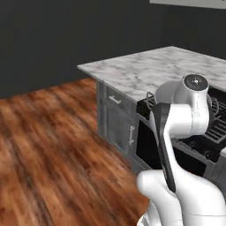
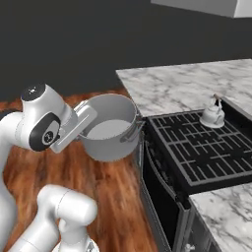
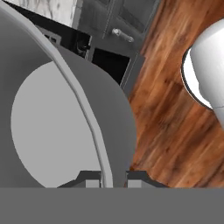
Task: Pick the kettle from the cabinet and place it on a stove burner. Then pick the pot from the counter and place it on another stove burner. Finally, turn both burners on.
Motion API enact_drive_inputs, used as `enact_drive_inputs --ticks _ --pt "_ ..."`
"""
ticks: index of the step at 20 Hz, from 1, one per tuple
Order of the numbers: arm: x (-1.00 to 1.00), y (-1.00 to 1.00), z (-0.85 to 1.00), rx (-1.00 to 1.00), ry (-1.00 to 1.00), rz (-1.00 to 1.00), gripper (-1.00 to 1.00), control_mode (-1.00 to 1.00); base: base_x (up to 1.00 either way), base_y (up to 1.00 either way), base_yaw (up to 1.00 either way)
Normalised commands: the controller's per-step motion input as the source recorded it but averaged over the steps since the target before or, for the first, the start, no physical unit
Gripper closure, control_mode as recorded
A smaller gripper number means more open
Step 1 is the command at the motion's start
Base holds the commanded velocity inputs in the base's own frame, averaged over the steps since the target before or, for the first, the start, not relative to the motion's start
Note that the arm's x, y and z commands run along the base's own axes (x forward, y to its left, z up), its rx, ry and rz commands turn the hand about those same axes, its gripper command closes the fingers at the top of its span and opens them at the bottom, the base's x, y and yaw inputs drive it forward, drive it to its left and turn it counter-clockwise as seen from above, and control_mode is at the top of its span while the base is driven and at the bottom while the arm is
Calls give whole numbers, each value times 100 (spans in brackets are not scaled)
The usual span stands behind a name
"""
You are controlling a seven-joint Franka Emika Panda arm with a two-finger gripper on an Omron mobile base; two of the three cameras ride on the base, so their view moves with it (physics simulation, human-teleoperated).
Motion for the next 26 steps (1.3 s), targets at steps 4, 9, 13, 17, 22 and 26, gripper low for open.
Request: enact_drive_inputs --ticks 4,9,13,17,22,26 --pt "0 0 0 0 0 0 100 100 0 9 -46" --pt "0 0 0 0 0 0 100 100 0 10 -46" --pt "0 0 0 0 0 0 100 100 -1 13 -46" --pt "0 0 0 0 0 0 100 100 0 22 -44" --pt "0 0 0 0 0 0 100 100 0 30 -40" --pt "0 0 0 0 0 0 100 100 3 24 -37"
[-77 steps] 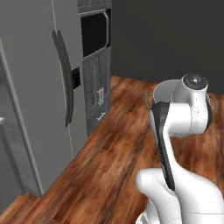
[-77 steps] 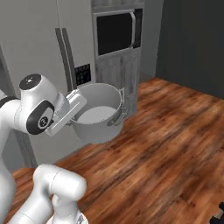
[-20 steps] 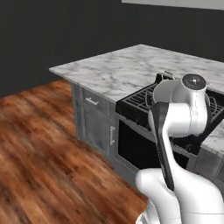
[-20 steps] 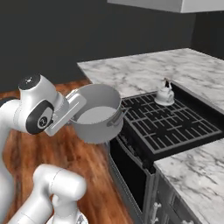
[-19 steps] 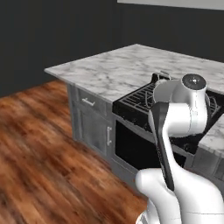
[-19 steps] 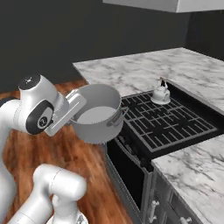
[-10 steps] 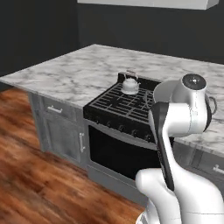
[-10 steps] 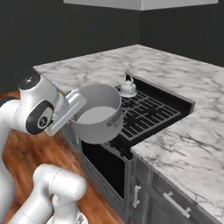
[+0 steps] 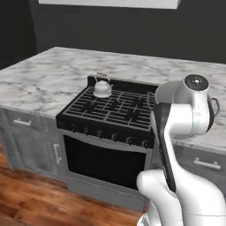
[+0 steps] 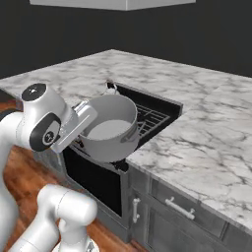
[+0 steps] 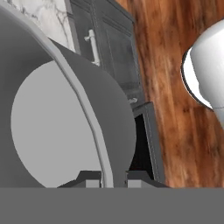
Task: Pick the kettle from the cabinet and place it on a stove burner. Then pick the pot from the counter and place it on another stove burner. Finally, turn both burners on.
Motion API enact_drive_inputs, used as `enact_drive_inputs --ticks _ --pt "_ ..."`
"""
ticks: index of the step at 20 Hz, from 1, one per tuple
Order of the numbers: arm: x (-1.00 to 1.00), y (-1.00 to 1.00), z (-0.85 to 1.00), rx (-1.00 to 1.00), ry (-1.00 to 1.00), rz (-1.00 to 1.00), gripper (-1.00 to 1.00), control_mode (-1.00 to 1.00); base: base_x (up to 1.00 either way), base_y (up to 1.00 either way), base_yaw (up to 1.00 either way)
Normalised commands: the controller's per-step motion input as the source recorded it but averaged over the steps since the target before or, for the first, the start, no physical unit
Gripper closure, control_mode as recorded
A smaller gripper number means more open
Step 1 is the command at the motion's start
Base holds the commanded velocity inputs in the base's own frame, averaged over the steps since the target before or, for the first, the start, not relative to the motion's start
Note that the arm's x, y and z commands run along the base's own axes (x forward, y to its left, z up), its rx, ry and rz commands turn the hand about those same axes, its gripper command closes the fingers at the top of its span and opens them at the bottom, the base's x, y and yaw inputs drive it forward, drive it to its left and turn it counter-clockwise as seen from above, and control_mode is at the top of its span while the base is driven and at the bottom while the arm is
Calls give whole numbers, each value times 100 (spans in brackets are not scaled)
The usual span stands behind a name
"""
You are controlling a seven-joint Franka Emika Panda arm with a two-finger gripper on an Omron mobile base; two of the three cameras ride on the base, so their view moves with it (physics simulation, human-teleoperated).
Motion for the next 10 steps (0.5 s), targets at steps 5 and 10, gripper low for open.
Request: enact_drive_inputs --ticks 5,10 --pt "0 0 0 0 0 0 100 100 6 25 -34" --pt "0 0 0 0 0 0 100 100 14 45 -28"
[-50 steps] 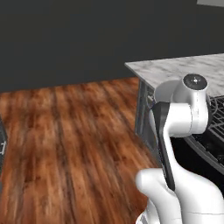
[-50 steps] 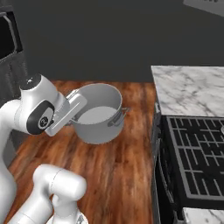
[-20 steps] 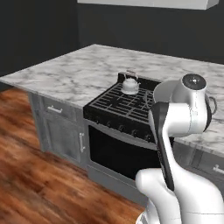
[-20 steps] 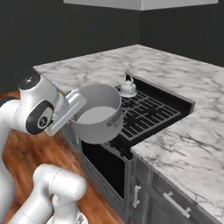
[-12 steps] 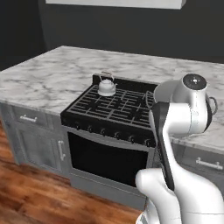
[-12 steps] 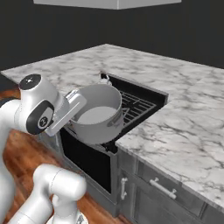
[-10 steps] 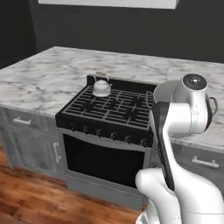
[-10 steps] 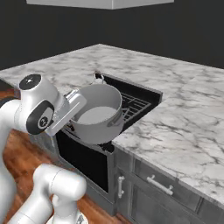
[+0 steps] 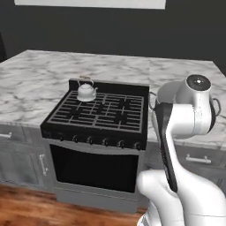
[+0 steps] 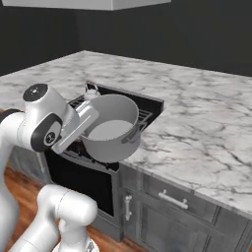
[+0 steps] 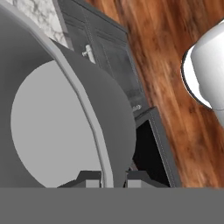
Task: Pick the kettle from the cabinet and place it on a stove burner. Then pick the pot from the counter and place it on another stove burner. Finally, turn both burners on.
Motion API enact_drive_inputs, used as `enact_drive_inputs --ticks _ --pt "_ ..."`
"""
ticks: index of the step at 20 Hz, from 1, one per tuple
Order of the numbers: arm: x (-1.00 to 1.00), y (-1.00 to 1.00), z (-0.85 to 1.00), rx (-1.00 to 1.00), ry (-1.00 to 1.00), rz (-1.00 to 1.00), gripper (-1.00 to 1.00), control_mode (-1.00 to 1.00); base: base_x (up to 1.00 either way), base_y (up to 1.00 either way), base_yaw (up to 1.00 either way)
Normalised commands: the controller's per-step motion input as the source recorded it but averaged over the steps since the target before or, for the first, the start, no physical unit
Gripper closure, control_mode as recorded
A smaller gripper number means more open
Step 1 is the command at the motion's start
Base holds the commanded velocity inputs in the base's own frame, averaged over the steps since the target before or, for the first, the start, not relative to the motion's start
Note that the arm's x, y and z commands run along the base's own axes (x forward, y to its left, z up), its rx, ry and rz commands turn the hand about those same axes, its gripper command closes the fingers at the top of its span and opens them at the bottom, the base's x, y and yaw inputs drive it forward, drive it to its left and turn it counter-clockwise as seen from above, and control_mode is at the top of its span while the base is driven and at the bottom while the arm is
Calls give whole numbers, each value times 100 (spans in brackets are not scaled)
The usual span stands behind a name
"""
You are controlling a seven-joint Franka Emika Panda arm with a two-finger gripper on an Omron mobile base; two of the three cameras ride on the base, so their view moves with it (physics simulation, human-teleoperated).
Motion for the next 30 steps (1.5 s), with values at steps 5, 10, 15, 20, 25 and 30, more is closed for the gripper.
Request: enact_drive_inputs --ticks 5,10,15,20,25,30 --pt "0 0 0 0 0 0 100 100 23 52 -19" --pt "0 0 0 0 0 0 100 100 22 33 -13" --pt "0 0 0 0 0 0 100 100 14 7 -10" --pt "0 0 0 0 0 0 100 100 15 0 -6" --pt "0 0 0 0 0 0 100 100 19 1 -6" --pt "0 0 0 0 0 0 100 100 21 3 -5"
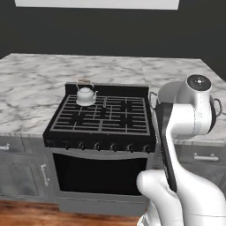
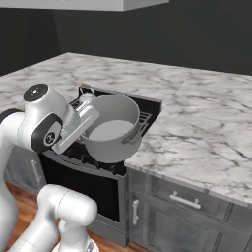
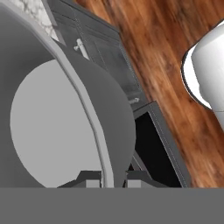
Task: Pick the kettle from the cabinet and place it on a stove burner. Then pick the pot from the counter and place it on another stove burner. Finally, turn both burners on.
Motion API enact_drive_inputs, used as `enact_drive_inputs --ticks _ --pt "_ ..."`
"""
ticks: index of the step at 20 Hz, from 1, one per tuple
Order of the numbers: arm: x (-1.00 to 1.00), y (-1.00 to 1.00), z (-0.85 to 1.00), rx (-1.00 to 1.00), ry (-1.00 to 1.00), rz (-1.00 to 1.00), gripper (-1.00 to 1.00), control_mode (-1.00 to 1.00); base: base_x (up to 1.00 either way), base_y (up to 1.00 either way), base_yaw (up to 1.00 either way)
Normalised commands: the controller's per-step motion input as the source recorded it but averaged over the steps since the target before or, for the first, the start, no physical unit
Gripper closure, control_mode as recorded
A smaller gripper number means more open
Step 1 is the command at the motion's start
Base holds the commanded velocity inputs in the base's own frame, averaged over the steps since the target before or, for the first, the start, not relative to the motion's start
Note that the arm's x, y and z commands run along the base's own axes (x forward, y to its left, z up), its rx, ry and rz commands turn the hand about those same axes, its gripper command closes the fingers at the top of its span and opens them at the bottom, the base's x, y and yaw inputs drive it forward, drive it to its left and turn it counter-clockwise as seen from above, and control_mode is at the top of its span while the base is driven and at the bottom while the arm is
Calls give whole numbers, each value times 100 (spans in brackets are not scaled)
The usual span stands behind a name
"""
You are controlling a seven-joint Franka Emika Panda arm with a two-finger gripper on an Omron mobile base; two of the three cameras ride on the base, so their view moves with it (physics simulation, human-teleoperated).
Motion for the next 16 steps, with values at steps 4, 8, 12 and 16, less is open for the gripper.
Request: enact_drive_inputs --ticks 4,8,12,16 --pt "0 0 0 0 0 0 100 100 16 0 -5" --pt "0 0 0 0 0 0 100 100 3 5 -8" --pt "0 0 0 0 0 0 100 100 0 4 -9" --pt "0 0 0 0 0 0 100 100 4 0 -11"
